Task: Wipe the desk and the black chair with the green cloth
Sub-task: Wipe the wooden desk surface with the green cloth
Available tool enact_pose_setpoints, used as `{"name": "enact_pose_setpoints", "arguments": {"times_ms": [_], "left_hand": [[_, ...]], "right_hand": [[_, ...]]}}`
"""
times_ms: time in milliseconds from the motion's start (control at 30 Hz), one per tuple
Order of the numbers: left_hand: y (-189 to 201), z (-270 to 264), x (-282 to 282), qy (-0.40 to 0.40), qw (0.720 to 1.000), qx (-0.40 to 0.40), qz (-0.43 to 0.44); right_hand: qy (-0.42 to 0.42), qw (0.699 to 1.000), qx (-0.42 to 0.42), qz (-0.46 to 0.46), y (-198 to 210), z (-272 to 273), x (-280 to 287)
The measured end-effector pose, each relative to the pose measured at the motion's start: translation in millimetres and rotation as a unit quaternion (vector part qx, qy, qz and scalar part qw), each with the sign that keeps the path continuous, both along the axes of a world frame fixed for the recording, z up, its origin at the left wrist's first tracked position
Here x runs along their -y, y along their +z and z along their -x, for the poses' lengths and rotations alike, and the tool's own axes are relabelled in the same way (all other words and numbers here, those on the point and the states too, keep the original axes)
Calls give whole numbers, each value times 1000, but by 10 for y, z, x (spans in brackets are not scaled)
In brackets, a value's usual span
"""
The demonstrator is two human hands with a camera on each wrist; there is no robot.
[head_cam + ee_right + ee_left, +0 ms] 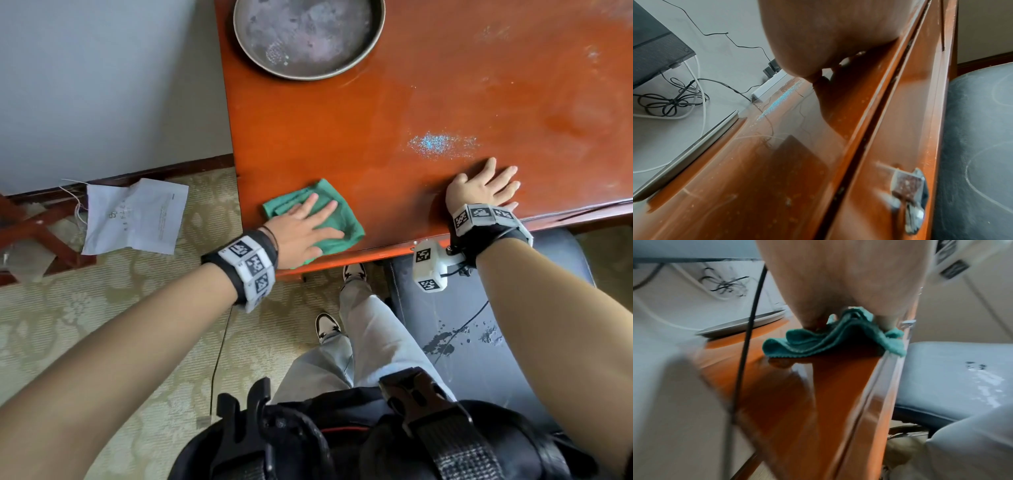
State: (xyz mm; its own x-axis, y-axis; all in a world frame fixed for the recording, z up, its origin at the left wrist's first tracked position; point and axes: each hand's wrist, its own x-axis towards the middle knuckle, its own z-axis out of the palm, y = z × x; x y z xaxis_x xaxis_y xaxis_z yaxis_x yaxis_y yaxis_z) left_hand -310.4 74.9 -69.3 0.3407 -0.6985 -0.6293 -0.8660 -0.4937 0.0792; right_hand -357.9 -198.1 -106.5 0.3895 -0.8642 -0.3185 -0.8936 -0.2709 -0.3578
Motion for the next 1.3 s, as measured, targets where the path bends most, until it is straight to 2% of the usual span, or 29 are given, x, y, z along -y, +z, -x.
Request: {"name": "enact_pose_setpoints", "arguments": {"times_ms": [100, 200, 300, 467, 567, 633, 767, 867, 967, 1233, 1300], "left_hand": [[-61, 119, 310, -52, 998, -3, 21], [-30, 41, 459, -35, 997, -57, 41], [8, -160, 510, 16, 995, -83, 58], [31, -556, 620, 147, 984, -57, 79], [50, -578, 663, 175, 980, -57, 75], [57, -499, 656, 153, 984, -65, 64], [63, -255, 675, 13, 996, -81, 40], [28, -37, 801, -76, 994, -77, 24], [-29, 119, 943, -130, 990, -56, 15], [-34, 3, 1139, -155, 985, -75, 28], [-26, -79, 1182, -130, 987, -86, 33]], "right_hand": [[-3, 1000, -1, 4, -13, 0, -11], [-5, 1000, -5, 5, -16, -10, -7], [-4, 1000, -7, -2, -2, -12, 5], [-7, 1000, 3, -9, 2, -2, 18], [-10, 1000, 14, -21, 12, 12, 45], [-23, 998, 35, -35, 33, 16, 66], [-61, 994, 92, -21, 28, 46, 129], [-34, 996, 86, 9, 22, 114, 269], [-21, 997, 76, 24, 24, 206, 516], [31, 999, 15, -6, -53, 384, 774], [29, 999, 12, -9, -56, 377, 770]]}}
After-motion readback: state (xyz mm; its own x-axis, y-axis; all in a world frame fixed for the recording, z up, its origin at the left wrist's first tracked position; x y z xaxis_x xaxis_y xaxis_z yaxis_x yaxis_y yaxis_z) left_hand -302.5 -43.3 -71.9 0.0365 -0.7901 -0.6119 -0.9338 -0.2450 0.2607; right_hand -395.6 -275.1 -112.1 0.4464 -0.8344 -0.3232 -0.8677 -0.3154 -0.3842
